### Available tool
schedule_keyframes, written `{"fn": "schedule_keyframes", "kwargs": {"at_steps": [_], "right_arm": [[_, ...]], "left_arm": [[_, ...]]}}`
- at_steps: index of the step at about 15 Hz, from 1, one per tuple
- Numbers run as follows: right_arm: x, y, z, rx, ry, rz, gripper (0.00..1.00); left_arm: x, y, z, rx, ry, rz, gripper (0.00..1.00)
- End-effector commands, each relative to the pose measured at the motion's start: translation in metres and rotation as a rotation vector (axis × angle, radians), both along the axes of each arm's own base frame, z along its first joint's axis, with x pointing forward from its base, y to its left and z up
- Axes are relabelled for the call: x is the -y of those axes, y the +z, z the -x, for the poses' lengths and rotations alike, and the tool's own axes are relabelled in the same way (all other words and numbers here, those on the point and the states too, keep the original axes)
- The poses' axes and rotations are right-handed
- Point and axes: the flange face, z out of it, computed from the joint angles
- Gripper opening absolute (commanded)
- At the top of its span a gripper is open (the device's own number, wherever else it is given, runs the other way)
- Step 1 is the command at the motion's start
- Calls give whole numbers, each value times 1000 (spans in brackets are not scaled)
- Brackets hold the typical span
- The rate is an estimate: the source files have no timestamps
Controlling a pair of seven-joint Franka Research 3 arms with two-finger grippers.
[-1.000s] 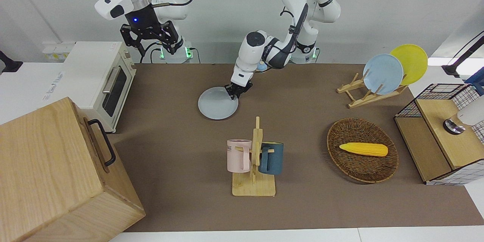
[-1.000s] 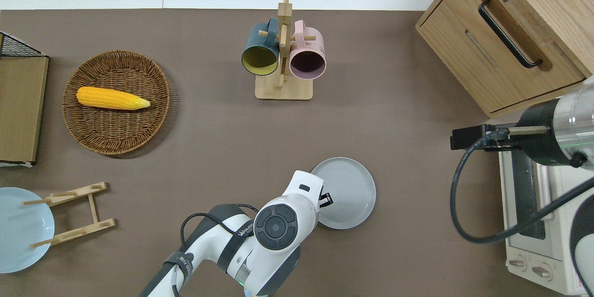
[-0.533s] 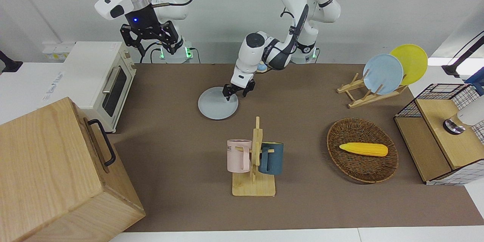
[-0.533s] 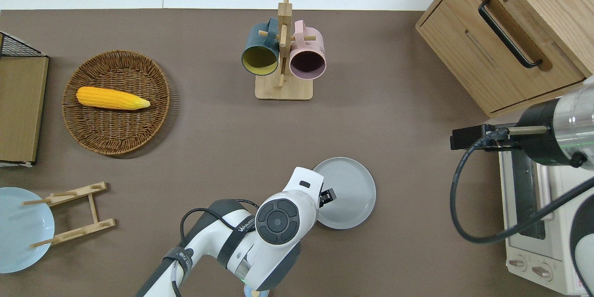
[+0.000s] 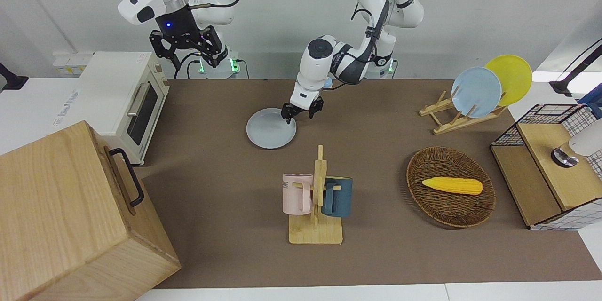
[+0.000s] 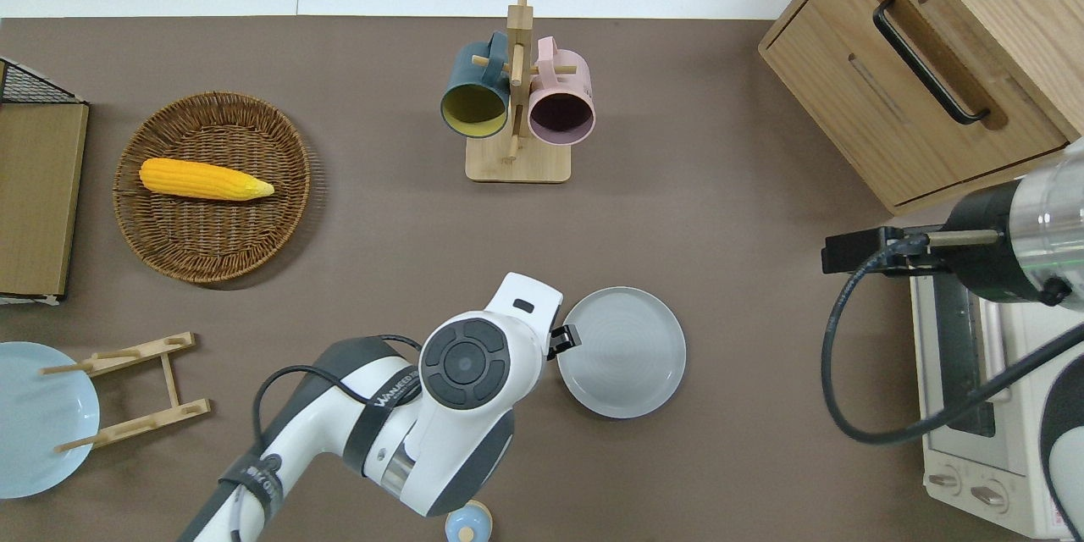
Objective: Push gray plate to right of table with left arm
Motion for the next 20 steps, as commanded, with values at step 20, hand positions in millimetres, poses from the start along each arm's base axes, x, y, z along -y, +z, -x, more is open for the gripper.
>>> {"fn": "schedule_keyframes", "kwargs": {"at_steps": [20], "right_arm": [[0,4,-1,3,-4,-16,996]], "left_arm": [[-306,175,-60,7,-124,-59,989]]}}
